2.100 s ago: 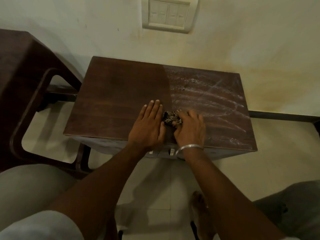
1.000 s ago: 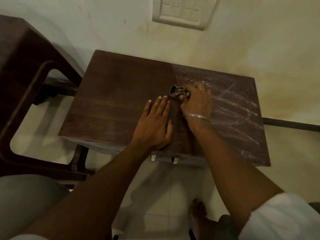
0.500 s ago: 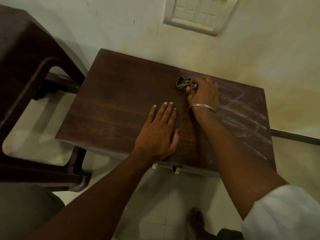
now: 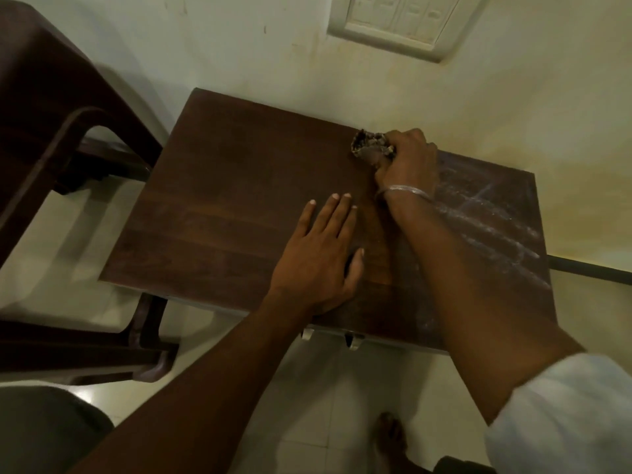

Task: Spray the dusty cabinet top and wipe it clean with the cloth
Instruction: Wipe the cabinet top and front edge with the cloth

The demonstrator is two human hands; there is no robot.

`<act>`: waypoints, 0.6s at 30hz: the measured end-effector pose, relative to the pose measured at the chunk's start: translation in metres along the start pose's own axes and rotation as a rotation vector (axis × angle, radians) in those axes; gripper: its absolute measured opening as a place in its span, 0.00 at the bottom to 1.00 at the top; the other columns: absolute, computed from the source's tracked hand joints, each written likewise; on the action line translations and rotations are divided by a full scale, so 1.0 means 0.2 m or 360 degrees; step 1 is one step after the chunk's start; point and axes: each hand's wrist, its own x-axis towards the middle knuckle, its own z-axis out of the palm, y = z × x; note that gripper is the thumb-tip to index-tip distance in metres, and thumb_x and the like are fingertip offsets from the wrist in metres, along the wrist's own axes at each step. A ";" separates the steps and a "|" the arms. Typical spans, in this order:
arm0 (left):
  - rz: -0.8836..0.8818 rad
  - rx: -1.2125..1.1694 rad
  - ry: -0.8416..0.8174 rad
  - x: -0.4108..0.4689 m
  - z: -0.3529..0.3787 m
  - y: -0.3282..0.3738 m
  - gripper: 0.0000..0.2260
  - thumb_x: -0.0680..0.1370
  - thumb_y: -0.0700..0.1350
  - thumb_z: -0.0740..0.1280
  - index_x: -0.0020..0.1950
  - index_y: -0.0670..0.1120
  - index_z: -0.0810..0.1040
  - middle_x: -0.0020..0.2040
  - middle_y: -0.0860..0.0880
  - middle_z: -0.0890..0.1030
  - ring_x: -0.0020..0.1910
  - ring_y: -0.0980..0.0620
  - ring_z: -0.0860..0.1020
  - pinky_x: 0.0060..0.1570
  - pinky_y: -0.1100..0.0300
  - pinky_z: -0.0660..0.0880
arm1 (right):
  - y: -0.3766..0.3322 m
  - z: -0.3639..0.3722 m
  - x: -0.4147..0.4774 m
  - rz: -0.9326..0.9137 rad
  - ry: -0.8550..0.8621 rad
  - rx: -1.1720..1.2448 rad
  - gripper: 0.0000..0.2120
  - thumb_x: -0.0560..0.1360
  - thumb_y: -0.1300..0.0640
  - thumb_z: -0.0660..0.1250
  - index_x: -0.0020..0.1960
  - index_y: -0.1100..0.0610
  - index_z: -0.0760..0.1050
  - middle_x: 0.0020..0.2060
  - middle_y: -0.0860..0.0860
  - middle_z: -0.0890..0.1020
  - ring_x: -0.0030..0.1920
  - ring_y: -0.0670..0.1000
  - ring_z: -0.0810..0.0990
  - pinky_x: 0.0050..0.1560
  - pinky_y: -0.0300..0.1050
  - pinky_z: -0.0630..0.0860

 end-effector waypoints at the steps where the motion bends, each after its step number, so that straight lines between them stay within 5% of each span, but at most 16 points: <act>1: 0.0003 0.0001 -0.0005 0.00 0.00 0.00 0.31 0.81 0.57 0.49 0.80 0.41 0.59 0.81 0.43 0.56 0.81 0.47 0.51 0.79 0.44 0.50 | 0.01 0.00 -0.03 -0.0005 0.0014 0.0024 0.14 0.74 0.56 0.67 0.59 0.51 0.78 0.57 0.56 0.76 0.57 0.62 0.72 0.51 0.49 0.70; 18: -0.0044 0.0011 -0.0008 0.06 0.01 0.02 0.32 0.81 0.58 0.49 0.81 0.41 0.56 0.82 0.43 0.54 0.82 0.48 0.49 0.78 0.42 0.49 | 0.04 0.03 0.00 -0.0074 0.0024 -0.0022 0.14 0.74 0.53 0.69 0.59 0.51 0.78 0.56 0.54 0.76 0.57 0.60 0.72 0.49 0.48 0.71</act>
